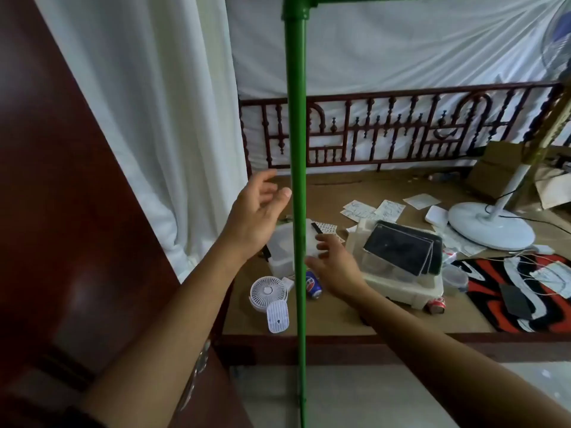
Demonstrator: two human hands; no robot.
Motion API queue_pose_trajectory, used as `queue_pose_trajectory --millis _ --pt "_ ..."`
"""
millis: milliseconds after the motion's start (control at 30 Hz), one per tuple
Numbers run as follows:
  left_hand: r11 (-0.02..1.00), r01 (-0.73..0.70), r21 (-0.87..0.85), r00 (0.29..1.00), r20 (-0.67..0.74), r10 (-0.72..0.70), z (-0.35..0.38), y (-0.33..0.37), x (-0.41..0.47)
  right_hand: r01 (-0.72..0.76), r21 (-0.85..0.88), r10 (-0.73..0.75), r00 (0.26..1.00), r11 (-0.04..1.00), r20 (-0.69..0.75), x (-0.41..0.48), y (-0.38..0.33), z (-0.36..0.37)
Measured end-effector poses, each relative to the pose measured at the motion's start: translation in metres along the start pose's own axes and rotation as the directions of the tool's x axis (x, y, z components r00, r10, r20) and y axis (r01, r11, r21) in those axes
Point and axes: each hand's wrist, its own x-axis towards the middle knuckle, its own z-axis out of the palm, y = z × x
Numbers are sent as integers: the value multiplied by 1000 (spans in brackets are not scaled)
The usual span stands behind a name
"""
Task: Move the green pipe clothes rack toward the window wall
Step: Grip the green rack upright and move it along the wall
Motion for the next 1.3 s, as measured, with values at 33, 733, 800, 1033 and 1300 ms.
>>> queue_pose_trajectory --millis 33,733,800,1033,1300 --pt "1000 4 -10 999 32 -3 4 4 7 -11 13 11 1000 1000 -7 6 -4 4" --pt "925 -156 -346 924 281 260 29 41 -9 45 40 -36 978 998 -207 -64 15 20" --pt "908 -149 -393 890 347 296 40 49 -18 40 107 -12 969 993 -247 -80 20 14" --pt "898 -174 -403 786 493 374 89 92 -50 25 162 37 928 987 -371 -130 47 -24" --pt "896 -197 -399 663 619 421 168 146 -81 -13 132 74 881 991 -468 -175 102 -96"
